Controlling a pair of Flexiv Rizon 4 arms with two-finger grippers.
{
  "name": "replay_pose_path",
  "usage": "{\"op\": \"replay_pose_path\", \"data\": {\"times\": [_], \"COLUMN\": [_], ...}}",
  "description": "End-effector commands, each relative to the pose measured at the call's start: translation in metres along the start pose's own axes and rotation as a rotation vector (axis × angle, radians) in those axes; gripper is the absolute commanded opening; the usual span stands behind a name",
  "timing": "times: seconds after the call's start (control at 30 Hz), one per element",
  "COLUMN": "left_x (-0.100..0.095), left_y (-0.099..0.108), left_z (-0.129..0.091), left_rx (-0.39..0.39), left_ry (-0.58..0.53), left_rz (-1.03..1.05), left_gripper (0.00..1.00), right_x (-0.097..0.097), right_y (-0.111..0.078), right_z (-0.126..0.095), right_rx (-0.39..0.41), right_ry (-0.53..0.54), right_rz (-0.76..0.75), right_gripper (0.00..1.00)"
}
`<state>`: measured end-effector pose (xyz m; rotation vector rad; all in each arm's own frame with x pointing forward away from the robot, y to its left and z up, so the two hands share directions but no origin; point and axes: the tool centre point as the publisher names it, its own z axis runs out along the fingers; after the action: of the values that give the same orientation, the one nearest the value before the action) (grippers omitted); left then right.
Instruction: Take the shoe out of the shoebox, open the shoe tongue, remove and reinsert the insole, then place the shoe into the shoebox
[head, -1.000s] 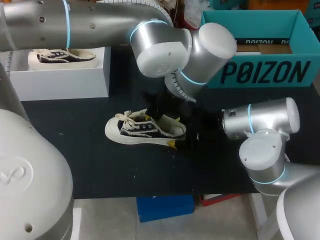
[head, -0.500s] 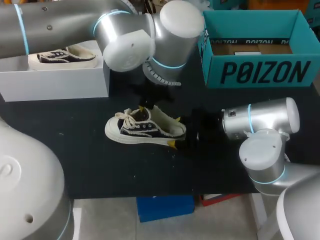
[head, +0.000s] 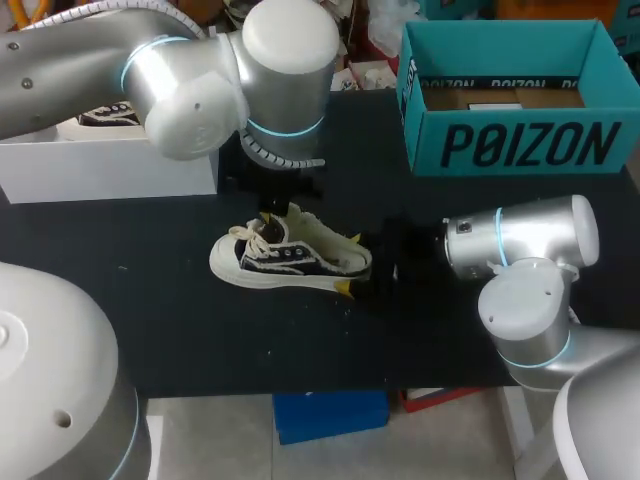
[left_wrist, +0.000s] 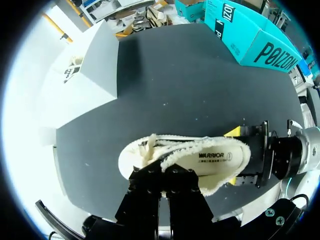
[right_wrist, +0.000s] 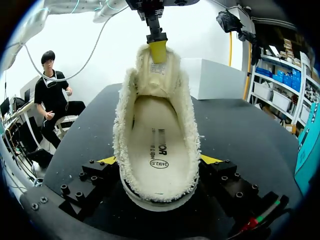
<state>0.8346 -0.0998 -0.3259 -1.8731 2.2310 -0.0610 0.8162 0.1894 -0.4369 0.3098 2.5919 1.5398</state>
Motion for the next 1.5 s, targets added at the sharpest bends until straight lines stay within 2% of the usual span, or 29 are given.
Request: {"op": "replay_pose_path", "data": {"times": [0.03, 0.47, 1.03, 1.5], "left_x": [-0.013, -0.032, -0.032, -0.044], "left_y": [0.004, 0.001, -0.006, 0.006], "left_z": [0.004, 0.008, 0.000, 0.020], "left_rx": [0.017, 0.034, 0.054, 0.043], "left_ry": [0.161, 0.246, 0.322, 0.331], "left_rz": [-0.014, -0.108, -0.200, -0.126], "left_gripper": [0.00, 0.00, 0.00, 0.00], "right_x": [0.000, 0.000, 0.000, 0.000], "right_y": [-0.001, -0.001, -0.001, -0.001], "right_z": [0.004, 0.004, 0.004, 0.004], "right_rx": [0.003, 0.003, 0.003, 0.003], "right_ry": [-0.001, -0.001, -0.001, -0.001], "right_rz": [0.002, 0.002, 0.002, 0.002], "right_gripper": [0.00, 0.00, 0.00, 0.00]}}
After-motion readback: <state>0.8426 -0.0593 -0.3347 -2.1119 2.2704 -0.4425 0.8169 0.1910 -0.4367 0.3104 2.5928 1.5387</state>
